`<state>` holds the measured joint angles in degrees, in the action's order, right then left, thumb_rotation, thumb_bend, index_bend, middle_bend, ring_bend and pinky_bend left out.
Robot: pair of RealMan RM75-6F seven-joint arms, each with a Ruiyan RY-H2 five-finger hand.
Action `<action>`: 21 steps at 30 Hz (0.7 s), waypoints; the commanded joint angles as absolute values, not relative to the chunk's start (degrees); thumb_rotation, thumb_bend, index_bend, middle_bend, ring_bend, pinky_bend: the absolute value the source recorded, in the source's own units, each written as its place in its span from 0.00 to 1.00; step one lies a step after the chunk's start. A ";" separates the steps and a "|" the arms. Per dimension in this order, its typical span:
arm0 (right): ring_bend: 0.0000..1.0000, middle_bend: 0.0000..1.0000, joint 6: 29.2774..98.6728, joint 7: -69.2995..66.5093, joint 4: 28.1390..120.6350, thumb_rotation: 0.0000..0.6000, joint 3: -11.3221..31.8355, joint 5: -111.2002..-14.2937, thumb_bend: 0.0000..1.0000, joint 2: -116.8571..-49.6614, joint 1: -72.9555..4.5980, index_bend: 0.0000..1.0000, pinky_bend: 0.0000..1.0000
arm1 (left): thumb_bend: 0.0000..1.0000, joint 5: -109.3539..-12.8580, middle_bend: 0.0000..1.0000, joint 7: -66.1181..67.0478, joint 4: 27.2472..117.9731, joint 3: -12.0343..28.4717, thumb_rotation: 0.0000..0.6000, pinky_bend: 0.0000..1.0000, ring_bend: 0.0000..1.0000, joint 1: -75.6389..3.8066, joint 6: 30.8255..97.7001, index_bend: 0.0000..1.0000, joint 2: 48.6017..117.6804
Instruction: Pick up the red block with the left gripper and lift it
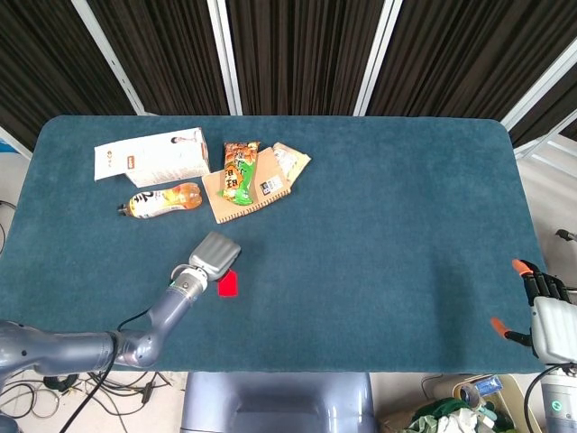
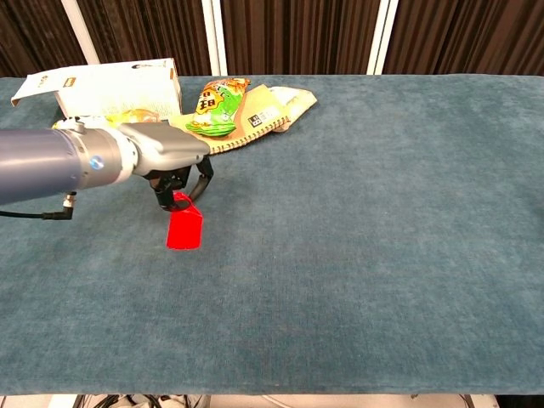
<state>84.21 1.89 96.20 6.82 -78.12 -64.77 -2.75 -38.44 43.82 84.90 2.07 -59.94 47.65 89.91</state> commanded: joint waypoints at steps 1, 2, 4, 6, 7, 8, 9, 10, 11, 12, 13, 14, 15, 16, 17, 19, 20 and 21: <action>0.16 0.12 84.36 1.93 96.25 1.00 6.80 -78.20 0.07 -64.78 -2.70 0.15 0.12 | 0.57 -41.24 0.98 42.13 92.98 1.38 1.00 0.86 0.93 -58.20 50.01 0.64 83.40; 0.16 0.12 84.37 1.94 96.27 1.00 6.78 -78.20 0.07 -64.78 -2.68 0.15 0.12 | 0.57 -41.82 0.98 41.83 94.50 1.11 1.00 0.86 0.93 -57.82 50.38 0.64 82.03; 0.16 0.12 84.42 1.97 96.30 1.00 6.77 -78.22 0.07 -64.78 -2.65 0.15 0.12 | 0.59 -42.65 0.98 41.38 96.81 0.61 1.00 0.86 0.93 -57.18 50.92 0.65 79.82; 0.16 0.12 84.54 2.00 96.33 1.00 6.78 -78.25 0.07 -64.79 -2.61 0.15 0.12 | 0.60 -44.02 0.98 40.73 100.16 -0.24 1.00 0.86 0.93 -56.17 51.75 0.65 76.37; 0.16 0.12 84.57 2.04 96.33 1.00 6.79 -78.24 0.07 -64.79 -2.60 0.15 0.12 | 0.60 -44.70 0.98 40.25 101.63 -0.58 1.00 0.86 0.93 -55.69 52.02 0.65 74.77; 0.16 0.12 84.59 2.07 96.32 1.00 6.79 -78.22 0.07 -64.78 -2.58 0.15 0.12 | 0.60 -45.37 0.98 39.74 102.87 -0.83 1.00 0.86 0.93 -55.32 52.12 0.66 73.44; 0.16 0.12 84.60 2.08 96.34 1.00 6.80 -78.20 0.07 -64.78 -2.58 0.15 0.12 | 0.60 -46.09 0.98 39.02 104.06 -0.94 1.00 0.86 0.93 -54.90 52.29 0.66 72.09; 0.16 0.12 84.60 2.08 96.36 1.00 6.80 -78.20 0.07 -64.78 -2.58 0.15 0.12 | 0.60 -46.89 0.98 38.19 105.11 -0.99 1.00 0.86 0.93 -54.48 52.41 0.66 70.87; 0.16 0.12 84.63 2.12 96.35 1.00 6.81 -78.21 0.07 -64.79 -2.57 0.15 0.12 | 0.60 -48.10 0.98 36.87 106.44 -0.93 1.00 0.86 0.93 -53.89 52.59 0.66 69.24; 0.16 0.12 84.65 2.15 96.35 1.00 6.81 -78.21 0.07 -64.80 -2.57 0.15 0.12 | 0.60 -48.92 0.98 35.98 107.16 -0.86 1.00 0.86 0.93 -53.52 52.70 0.66 68.27; 0.16 0.12 84.66 2.19 96.36 1.00 6.82 -78.22 0.07 -64.82 -2.58 0.15 0.12 | 0.60 -49.85 0.98 35.01 107.81 -0.66 1.00 0.86 0.93 -53.12 52.94 0.66 67.34; 0.16 0.12 84.68 2.21 96.38 1.00 6.83 -78.19 0.07 -64.83 -2.57 0.15 0.12 | 0.60 -50.78 0.98 34.08 108.33 -0.46 1.00 0.86 0.93 -52.77 53.14 0.66 66.58; 0.16 0.12 84.67 2.24 96.39 1.00 6.83 -78.16 0.07 -64.84 -2.56 0.15 0.12 | 0.60 -51.75 0.98 33.11 108.68 -0.17 1.00 0.86 0.93 -52.42 53.42 0.66 65.99; 0.16 0.12 84.66 2.28 96.39 1.00 6.82 -78.15 0.08 -64.84 -2.56 0.15 0.12 | 0.60 -52.83 0.99 32.13 108.81 0.19 1.00 0.86 0.93 -52.08 53.78 0.66 65.64; 0.16 0.12 84.64 2.32 96.38 1.00 6.80 -78.14 0.07 -64.84 -2.56 0.15 0.12 | 0.60 -54.05 0.99 31.16 108.70 0.62 1.00 0.86 0.93 -51.75 54.28 0.66 65.59; 0.16 0.12 84.63 2.41 96.39 1.00 6.78 -78.11 0.07 -64.86 -2.55 0.15 0.12 | 0.59 -57.15 0.99 29.05 107.63 1.75 1.00 0.86 0.93 -51.21 55.46 0.66 66.46; 0.16 0.12 84.65 2.43 96.39 1.00 6.79 -78.08 0.07 -64.85 -2.53 0.15 0.12 | 0.59 -58.09 0.99 28.34 107.04 2.20 1.00 0.86 0.93 -51.17 55.69 0.66 67.08; 0.16 0.12 84.67 2.47 96.38 1.00 6.79 -78.07 0.08 -64.84 -2.52 0.15 0.12 | 0.59 -58.77 0.99 27.82 106.40 2.64 1.00 0.86 0.93 -51.27 55.75 0.66 67.75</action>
